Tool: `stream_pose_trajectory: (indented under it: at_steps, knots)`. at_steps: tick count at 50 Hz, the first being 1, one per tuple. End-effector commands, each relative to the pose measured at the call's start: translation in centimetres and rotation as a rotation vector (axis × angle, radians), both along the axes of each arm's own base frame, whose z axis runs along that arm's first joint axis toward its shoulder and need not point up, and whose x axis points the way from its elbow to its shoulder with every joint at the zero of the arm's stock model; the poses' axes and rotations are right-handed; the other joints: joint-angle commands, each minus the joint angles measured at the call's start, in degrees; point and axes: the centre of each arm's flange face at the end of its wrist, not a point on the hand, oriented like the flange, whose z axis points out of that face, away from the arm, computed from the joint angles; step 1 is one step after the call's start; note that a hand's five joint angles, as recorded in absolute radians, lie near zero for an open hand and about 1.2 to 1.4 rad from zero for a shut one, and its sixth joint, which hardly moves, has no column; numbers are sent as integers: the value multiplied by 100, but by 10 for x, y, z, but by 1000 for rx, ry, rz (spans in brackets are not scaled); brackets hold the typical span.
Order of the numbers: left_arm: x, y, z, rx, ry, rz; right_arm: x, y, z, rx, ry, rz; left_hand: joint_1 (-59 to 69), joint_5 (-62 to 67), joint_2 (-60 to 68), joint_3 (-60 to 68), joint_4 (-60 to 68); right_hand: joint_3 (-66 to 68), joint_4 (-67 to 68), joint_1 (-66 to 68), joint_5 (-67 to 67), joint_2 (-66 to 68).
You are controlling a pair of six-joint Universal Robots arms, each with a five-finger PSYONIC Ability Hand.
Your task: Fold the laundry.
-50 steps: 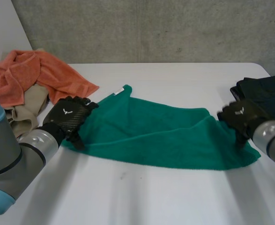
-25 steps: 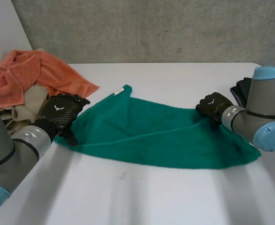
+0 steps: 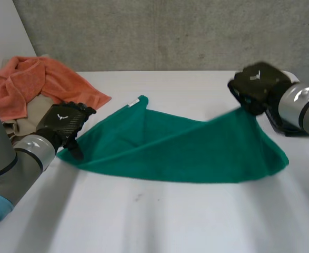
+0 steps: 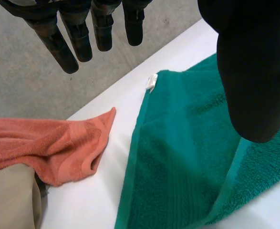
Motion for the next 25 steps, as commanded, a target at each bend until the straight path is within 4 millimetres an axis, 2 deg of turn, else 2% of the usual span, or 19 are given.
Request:
stream_pose_trajectory:
  at_steps: [1,3,8,14,22,25]
  knots:
    - [1,1,-4,20,-12,9,-20,18,-57,300,174,-46,-104,-290,-187,-198,-160,1201,1154,1500,1343,1246]
    - [2,0,-4,20,-13,17,-27,29,-72,381,228,-32,-104,-290,-187,-198,-160,1201,1154,1500,1343,1246]
    - [3,-5,-4,10,-34,32,-34,17,-86,289,169,-26,-104,-290,-187,-198,-160,1201,1154,1500,1343,1246]
    - [17,-10,-7,69,-137,71,-36,-3,-77,176,-6,-121,-104,-290,-187,-198,-160,1201,1154,1500,1343,1246]
    - [22,-15,-18,143,-161,53,-49,-6,-72,161,-57,-173,-104,-290,-187,-198,-160,1201,1154,1500,1343,1246]
    - [23,-17,-25,172,-173,41,-51,-5,-75,170,-59,-174,303,117,220,209,247,1201,1154,1500,1343,1246]
